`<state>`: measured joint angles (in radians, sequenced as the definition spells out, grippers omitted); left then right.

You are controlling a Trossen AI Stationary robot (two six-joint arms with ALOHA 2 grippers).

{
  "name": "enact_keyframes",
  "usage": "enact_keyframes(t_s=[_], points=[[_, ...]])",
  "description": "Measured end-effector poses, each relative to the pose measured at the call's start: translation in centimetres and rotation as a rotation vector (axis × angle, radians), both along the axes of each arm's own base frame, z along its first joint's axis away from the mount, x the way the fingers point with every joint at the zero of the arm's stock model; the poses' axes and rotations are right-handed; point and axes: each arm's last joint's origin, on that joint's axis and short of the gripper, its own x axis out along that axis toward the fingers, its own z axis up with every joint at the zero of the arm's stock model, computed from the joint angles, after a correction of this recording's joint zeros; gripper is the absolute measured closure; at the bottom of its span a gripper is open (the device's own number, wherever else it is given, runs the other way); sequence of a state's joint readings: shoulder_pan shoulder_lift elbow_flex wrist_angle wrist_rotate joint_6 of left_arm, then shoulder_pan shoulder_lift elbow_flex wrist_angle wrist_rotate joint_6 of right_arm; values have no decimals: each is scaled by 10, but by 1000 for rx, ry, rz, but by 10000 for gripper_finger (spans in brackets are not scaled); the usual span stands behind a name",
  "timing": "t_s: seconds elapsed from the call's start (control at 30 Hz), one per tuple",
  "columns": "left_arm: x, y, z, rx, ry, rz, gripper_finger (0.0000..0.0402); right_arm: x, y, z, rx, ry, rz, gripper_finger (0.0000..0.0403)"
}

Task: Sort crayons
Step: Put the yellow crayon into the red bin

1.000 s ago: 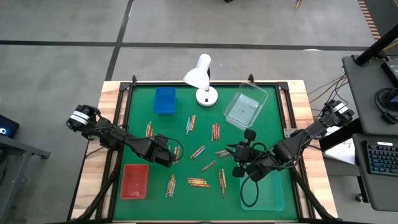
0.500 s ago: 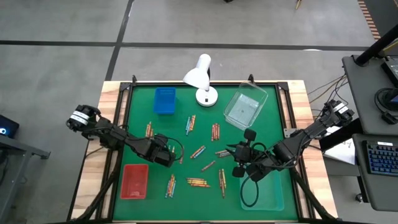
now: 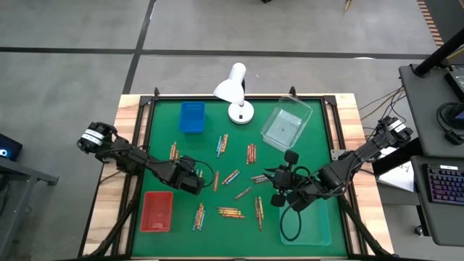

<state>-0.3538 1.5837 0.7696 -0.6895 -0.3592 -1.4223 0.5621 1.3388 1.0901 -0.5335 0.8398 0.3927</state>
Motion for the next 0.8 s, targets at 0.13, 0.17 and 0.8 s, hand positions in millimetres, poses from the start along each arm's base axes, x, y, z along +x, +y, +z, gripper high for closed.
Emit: enact_keyframes(t_s=[0.13, 0.17, 0.8], points=[[0, 0, 2, -3, 11, -27, 400, 0, 0, 0, 0, 0, 0, 349], [0, 0, 4, -5, 11, -34, 400, 0, 0, 0, 0, 0, 0, 349], [-1, -17, 100, -27, -124, -522, 401, 0, 0, 0, 1, 0, 0, 349]])
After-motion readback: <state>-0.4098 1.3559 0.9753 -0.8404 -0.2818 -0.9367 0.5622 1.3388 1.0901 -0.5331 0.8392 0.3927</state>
